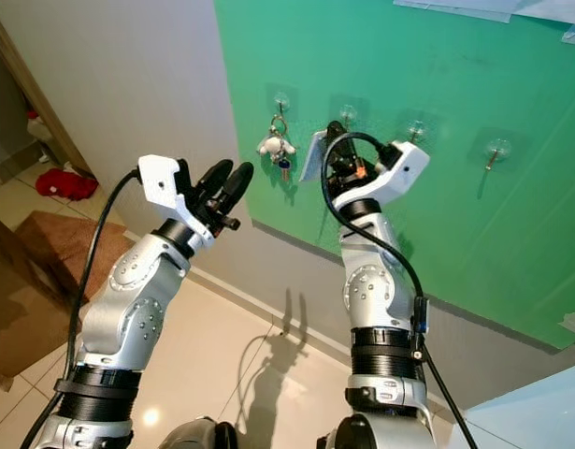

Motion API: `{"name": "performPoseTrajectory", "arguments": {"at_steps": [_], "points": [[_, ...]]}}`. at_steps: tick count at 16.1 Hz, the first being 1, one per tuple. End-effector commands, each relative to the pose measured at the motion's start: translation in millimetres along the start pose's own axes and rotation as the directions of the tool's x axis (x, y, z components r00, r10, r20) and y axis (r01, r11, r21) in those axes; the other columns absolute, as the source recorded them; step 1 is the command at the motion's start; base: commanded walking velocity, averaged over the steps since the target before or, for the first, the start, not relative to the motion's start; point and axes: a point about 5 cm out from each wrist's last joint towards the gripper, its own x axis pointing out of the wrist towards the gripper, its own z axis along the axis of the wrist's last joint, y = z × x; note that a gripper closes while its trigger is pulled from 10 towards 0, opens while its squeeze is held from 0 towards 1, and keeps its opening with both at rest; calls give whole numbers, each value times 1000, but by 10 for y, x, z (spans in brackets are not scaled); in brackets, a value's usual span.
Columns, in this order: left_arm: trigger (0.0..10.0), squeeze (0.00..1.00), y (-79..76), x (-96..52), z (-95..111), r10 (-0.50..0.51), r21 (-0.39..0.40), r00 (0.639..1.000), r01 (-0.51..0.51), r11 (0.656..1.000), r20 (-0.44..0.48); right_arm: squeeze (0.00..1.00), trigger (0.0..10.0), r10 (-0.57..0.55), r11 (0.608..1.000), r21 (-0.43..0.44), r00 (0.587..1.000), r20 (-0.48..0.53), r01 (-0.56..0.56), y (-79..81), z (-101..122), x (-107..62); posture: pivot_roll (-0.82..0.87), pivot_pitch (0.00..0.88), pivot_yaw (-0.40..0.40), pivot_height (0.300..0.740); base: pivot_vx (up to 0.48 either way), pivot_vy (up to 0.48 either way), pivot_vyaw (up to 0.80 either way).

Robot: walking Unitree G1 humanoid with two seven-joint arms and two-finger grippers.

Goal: Hang keys on a hook

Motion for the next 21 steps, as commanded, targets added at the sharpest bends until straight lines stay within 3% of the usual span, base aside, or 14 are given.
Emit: {"name": "performPoseTrajectory", "arguments": {"at_steps": [1,13,17,21], "points": [[10000,0,-9,-17,9,-9,-8,1000,9,1000,-1,0,10000,-11,1000,19,1000,22,10,-5,31,15,28,143,63,740,0,0,0],[10000,0,-27,0,35,-22,-4,1000,22,1000,3,0,10000,-82,995,54,997,2,82,-86,6,35,28,134,63,740,0,0,0],[10000,0,-42,-2,29,-29,-4,1000,29,1000,1,0,10000,82,992,104,995,-51,-76,72,-69,-63,27,132,62,740,0,0,0],[10000,0,-50,-14,19,-30,-9,1000,30,1000,-1,0,10000,60,995,80,993,-100,-52,-4,-144,-213,19,138,64,740,0,0,0]]}}
